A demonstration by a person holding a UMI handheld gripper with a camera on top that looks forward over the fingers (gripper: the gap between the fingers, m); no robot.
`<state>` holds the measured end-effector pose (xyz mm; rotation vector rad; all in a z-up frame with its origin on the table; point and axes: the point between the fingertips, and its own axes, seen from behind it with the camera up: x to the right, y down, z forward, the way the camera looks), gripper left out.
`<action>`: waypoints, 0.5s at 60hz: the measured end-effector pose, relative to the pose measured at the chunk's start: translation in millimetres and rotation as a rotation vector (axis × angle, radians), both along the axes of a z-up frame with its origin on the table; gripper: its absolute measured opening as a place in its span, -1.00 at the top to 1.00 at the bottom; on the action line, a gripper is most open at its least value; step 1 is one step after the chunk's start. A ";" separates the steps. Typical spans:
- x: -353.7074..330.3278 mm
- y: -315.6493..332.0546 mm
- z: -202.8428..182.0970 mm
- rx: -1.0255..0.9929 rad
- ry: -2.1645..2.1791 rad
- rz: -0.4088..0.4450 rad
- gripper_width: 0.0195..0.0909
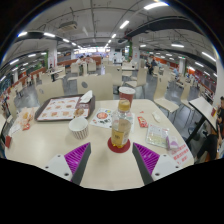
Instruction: Pour water
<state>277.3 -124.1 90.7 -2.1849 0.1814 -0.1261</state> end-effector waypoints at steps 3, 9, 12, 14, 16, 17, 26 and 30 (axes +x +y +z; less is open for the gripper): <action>-14.0 -22.5 10.3 -0.022 -0.001 -0.002 -0.82; -39.5 -60.0 31.7 -0.029 -0.008 -0.001 -0.84; -51.3 -75.4 41.5 -0.028 -0.009 0.003 -0.84; -58.9 -85.7 48.2 -0.026 -0.011 0.006 -0.84; -65.5 -93.8 52.0 -0.027 -0.010 0.007 -0.84; -68.9 -98.2 53.6 -0.029 -0.009 0.008 -0.84; -92.3 -120.5 67.0 -0.021 -0.012 0.030 -0.84; -97.1 -124.0 72.0 -0.013 -0.028 0.040 -0.84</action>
